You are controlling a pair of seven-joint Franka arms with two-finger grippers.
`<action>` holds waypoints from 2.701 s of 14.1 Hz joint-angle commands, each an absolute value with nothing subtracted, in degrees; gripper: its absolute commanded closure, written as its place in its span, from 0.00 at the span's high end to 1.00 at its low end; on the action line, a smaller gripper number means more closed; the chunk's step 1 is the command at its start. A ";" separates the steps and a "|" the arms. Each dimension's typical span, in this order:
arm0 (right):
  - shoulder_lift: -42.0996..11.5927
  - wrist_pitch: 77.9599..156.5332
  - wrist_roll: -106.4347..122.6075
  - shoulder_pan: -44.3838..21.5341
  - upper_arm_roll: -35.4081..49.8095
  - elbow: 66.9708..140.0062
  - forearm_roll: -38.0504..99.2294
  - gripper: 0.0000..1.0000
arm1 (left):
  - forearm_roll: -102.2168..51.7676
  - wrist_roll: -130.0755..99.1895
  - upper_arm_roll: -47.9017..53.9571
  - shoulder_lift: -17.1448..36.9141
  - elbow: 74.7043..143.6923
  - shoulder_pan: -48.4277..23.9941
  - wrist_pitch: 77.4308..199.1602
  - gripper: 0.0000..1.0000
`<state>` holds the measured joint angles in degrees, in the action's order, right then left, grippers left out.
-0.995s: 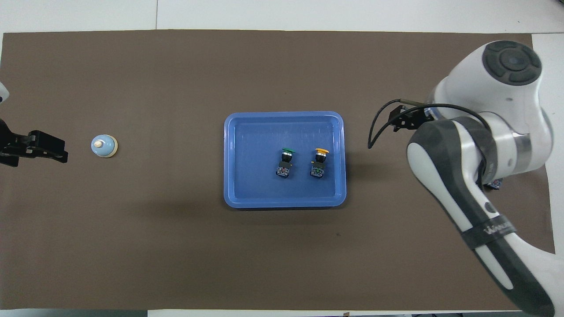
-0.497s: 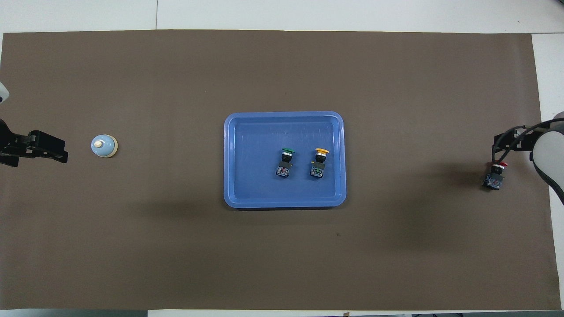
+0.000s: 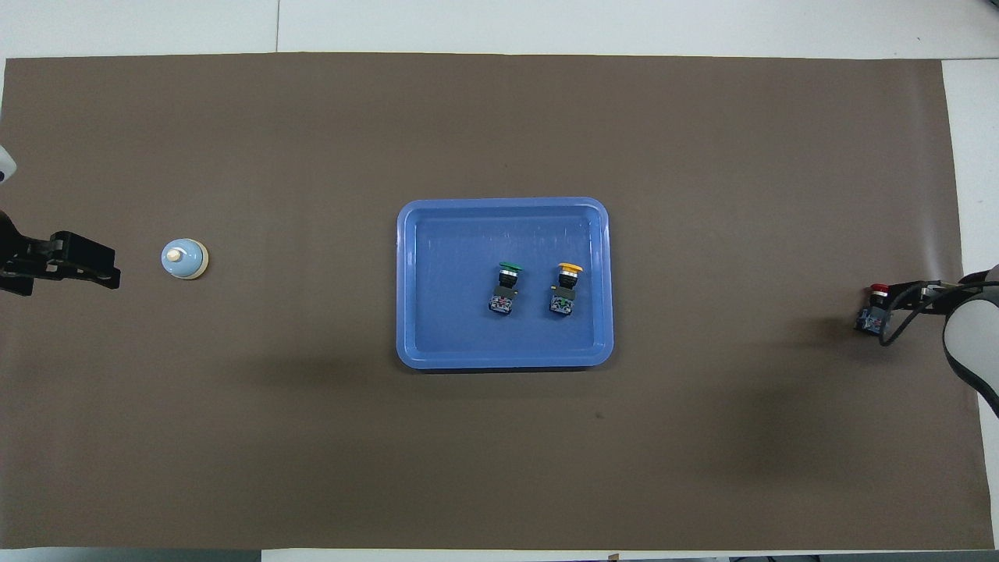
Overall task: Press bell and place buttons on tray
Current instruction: 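Move the right gripper to the red-top button and grasp it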
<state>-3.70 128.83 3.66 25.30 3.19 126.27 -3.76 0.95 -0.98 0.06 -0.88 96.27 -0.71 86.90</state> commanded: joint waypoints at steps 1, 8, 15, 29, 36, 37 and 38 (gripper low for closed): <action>-2.55 131.91 1.94 25.66 3.34 128.05 -4.31 1.00 | 1.76 -1.49 -0.09 -1.32 95.89 -0.88 86.05 1.00; -2.29 137.55 -4.21 25.41 3.60 131.04 -4.22 1.00 | 1.76 -1.49 -0.09 -1.32 95.80 -0.88 86.04 1.00; -2.81 146.69 -4.83 24.53 3.78 136.23 -2.47 1.00 | 1.76 -1.49 -0.09 -1.23 95.89 -0.88 86.04 1.00; -6.07 148.20 -4.04 23.73 3.78 136.32 -0.88 0.00 | 1.76 -1.49 -0.09 -1.32 95.89 -0.88 86.05 1.00; -5.80 136.44 -3.34 20.58 4.57 128.35 0.78 0.00 | 1.76 -1.49 -0.09 -1.32 95.80 -0.88 86.04 1.00; -5.97 132.23 -4.38 18.39 4.83 124.84 3.05 0.00 | 1.67 -1.49 -0.09 -1.32 95.80 -0.88 86.04 1.00; -6.32 128.88 -6.31 16.11 4.75 121.85 3.69 0.00 | 1.76 -1.49 -0.09 -1.32 95.89 -0.88 86.04 1.00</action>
